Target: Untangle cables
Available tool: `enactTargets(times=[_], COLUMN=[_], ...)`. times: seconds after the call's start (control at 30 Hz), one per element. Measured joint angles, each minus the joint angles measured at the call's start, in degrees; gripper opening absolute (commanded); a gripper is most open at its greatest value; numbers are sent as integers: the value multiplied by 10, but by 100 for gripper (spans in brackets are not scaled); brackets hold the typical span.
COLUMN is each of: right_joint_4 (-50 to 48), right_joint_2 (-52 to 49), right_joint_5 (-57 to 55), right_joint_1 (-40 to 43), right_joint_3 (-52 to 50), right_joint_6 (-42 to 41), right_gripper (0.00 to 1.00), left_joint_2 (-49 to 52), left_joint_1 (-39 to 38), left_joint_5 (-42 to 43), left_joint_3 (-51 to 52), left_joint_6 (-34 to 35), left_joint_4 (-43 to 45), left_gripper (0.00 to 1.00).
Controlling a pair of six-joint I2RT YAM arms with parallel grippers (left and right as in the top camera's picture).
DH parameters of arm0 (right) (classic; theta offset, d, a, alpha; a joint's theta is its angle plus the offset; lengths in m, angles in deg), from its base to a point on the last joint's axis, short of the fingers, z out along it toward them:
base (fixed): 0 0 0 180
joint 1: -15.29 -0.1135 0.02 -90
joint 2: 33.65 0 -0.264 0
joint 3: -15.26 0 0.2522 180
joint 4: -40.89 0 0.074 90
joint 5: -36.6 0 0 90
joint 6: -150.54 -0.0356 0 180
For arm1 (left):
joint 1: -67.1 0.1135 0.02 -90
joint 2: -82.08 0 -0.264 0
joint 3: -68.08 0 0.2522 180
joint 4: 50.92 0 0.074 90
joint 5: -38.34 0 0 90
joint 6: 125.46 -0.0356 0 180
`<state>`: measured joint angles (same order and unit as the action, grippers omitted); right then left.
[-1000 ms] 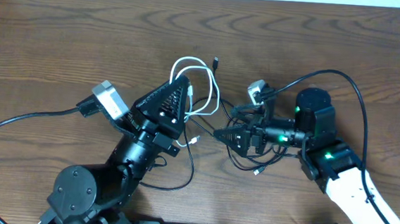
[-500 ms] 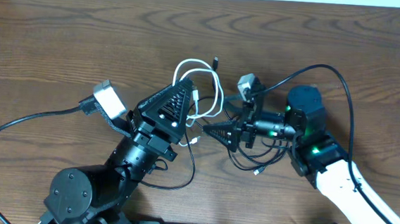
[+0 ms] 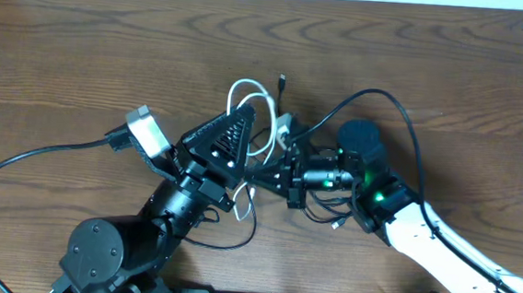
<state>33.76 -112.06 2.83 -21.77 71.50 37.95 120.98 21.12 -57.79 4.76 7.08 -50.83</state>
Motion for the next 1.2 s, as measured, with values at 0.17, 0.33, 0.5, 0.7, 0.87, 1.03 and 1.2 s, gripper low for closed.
enactTargets(times=[0.17, 0.33, 0.5, 0.7, 0.87, 1.03, 1.2], right_joint_4=[-47, -45, -29, -11, 4, -3, -66], right_joint_2=[0, 0, -22, -100, -122, -122, -122], right_joint_5=[80, 107, 4, -172, -282, -342, -279], right_joint_1=[-27, -40, -80, -136, -139, -139, -138], right_joint_3=[0, 0, 0, 0, 0, 0, -1], right_joint_6=[-5, -7, 6, 7, -25, -40, -61], right_gripper=[1, 1, 3, 2, 12, 1, 1], left_joint_2=[0, 0, 0, 0, 0, 0, 0], left_joint_1=[0, 0, 0, 0, 0, 0, 0], left_joint_5=[-18, -58, -74, -78, -78, -78, -78], left_joint_3=[0, 0, 0, 0, 0, 0, 0], left_joint_6=[-36, -53, -56, -62, -64, -65, -77], left_joint_4=[-34, -64, -68, -96, -106, -107, -112], left_gripper=[8, 8, 8, 8, 8, 8, 8])
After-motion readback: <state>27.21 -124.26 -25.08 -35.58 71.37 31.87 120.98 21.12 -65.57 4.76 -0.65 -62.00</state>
